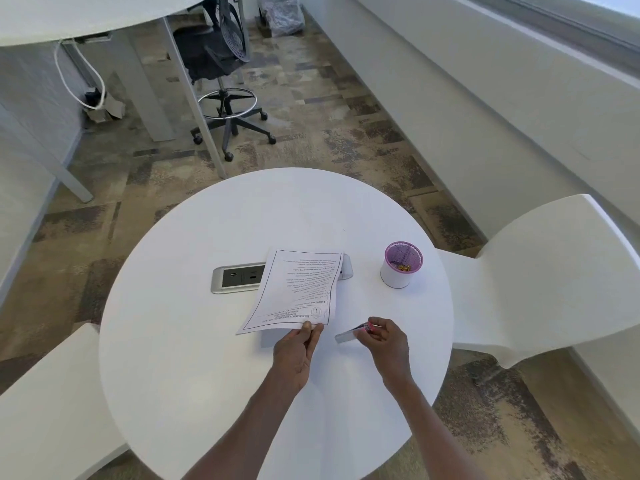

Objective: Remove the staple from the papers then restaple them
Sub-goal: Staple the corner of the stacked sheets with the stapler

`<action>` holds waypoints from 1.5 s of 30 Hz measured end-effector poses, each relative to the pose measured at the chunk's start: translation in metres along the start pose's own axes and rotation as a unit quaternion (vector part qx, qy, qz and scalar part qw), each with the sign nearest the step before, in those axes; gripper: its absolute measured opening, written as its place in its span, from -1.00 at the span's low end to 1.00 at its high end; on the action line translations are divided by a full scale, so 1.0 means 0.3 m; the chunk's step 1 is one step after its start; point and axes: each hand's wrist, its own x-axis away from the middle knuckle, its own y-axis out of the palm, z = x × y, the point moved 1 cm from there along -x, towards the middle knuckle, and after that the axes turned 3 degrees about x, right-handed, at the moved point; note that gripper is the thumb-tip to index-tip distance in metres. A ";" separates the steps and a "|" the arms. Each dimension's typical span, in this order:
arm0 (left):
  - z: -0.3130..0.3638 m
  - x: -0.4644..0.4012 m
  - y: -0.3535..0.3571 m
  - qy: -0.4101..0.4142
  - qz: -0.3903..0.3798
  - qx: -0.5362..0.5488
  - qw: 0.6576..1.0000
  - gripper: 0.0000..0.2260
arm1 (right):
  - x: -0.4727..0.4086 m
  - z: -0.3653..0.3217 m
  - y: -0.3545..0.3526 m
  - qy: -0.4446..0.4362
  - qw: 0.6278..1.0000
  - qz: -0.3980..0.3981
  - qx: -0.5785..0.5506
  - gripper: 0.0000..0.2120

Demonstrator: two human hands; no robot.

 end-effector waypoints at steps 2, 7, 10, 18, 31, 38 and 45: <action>0.002 0.004 0.003 0.001 0.000 -0.002 1.000 -0.72 | 0.001 -0.010 0.006 0.018 0.998 -0.035 -0.054 -0.72; 0.009 0.019 0.009 0.009 -0.002 0.002 1.000 -0.72 | 0.018 -0.030 0.032 0.066 0.979 -0.116 -0.152 -0.74; 0.007 0.026 0.015 0.009 -0.005 -0.001 1.000 -0.71 | 0.026 -0.041 0.047 0.067 0.979 -0.144 -0.128 -0.69; 0.006 0.028 0.006 0.003 -0.014 -0.017 1.000 -0.79 | 0.046 -0.075 0.074 0.020 0.991 -0.125 -0.047 -0.79; 0.005 0.052 -0.002 -0.002 -0.031 -0.036 0.999 -0.82 | 0.082 -0.110 0.109 0.016 0.984 -0.172 -0.053 -0.89; 0.009 0.061 -0.008 -0.002 -0.041 -0.025 0.999 -0.84 | 0.086 -0.114 0.119 0.028 0.984 -0.168 -0.057 -0.88; 0.007 0.052 -0.029 -0.015 -0.042 -0.045 0.998 -0.87 | 0.085 -0.110 0.127 0.035 0.986 -0.157 -0.036 -0.85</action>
